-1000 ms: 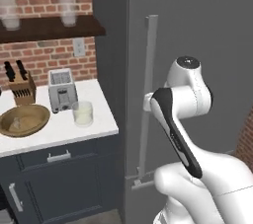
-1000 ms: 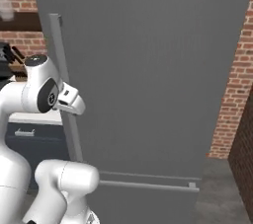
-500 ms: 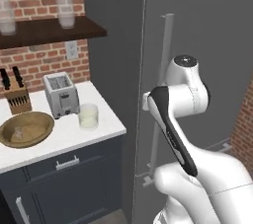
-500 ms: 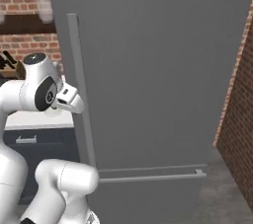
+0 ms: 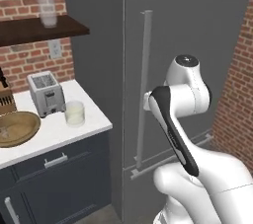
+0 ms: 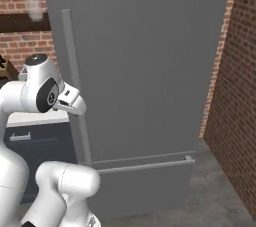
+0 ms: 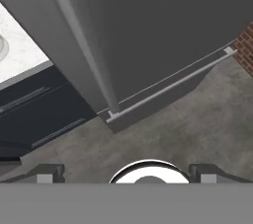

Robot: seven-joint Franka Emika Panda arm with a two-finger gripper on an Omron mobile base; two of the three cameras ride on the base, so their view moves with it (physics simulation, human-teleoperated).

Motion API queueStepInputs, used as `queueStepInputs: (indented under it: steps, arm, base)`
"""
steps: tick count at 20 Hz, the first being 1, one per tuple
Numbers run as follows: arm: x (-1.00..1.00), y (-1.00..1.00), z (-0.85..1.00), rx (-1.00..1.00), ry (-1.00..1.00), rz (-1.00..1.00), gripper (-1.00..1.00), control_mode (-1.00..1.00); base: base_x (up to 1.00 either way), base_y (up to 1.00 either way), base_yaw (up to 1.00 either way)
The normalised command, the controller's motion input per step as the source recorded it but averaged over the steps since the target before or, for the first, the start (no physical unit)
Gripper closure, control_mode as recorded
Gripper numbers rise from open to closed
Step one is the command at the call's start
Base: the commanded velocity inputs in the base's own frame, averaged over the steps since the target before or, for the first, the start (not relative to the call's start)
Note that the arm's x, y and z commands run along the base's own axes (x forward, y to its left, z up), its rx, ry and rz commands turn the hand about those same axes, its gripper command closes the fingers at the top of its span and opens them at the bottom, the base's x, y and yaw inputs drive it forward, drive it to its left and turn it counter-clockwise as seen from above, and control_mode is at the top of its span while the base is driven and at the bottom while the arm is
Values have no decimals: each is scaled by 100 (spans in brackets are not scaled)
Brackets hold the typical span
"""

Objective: Grab a lemon wedge from the fridge and one ice cube from the ice bowl, and put them in the glass of lemonade.

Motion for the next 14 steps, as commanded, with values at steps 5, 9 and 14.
queueStepInputs:
  steps: [5,9,14]
  arm:
    - [0,0,0,0,0,0,-100,100]
    - [0,0,0,0,0,0,-100,100]
    - [0,0,0,0,0,0,-100,100]
  base:
    - [-32,24,-21]
    - [-2,62,-28]
    - [0,53,-16]
